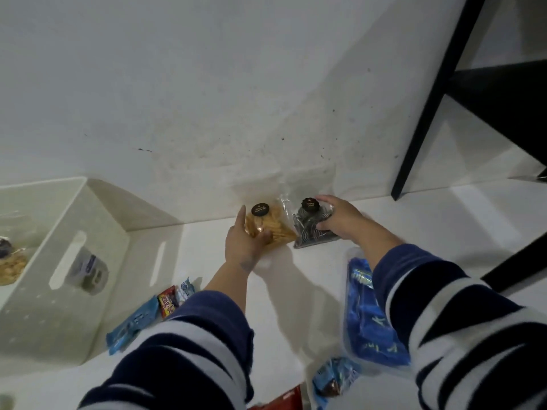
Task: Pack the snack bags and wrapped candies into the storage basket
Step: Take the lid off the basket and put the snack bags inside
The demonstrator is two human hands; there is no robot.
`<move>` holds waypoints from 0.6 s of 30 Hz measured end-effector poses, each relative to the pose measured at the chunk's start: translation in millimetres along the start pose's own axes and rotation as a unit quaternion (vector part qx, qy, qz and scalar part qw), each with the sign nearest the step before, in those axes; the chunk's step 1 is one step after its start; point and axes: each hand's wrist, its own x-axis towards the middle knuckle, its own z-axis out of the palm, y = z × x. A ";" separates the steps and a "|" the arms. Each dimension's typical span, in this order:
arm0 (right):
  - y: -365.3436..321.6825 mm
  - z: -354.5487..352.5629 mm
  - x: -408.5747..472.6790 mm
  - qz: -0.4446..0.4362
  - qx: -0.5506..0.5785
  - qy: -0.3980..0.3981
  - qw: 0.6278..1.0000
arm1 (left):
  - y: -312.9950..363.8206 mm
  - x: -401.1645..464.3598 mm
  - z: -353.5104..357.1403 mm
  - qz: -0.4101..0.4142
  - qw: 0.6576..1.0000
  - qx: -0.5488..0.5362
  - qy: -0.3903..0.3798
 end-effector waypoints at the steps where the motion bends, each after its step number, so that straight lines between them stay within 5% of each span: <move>1: 2.0 -0.5 0.9 -0.001 0.011 0.006 1.000 | 0.8 0.3 0.6 -0.001 1.000 0.004 0.007; 10: 6.6 6.5 -28.7 -0.015 0.029 0.056 0.998 | -13.6 -26.1 -16.4 0.012 0.998 0.005 0.065; 18: -55.3 9.5 -74.1 -0.074 0.037 0.089 0.993 | -3.0 -45.7 -83.0 0.041 0.996 -0.044 0.071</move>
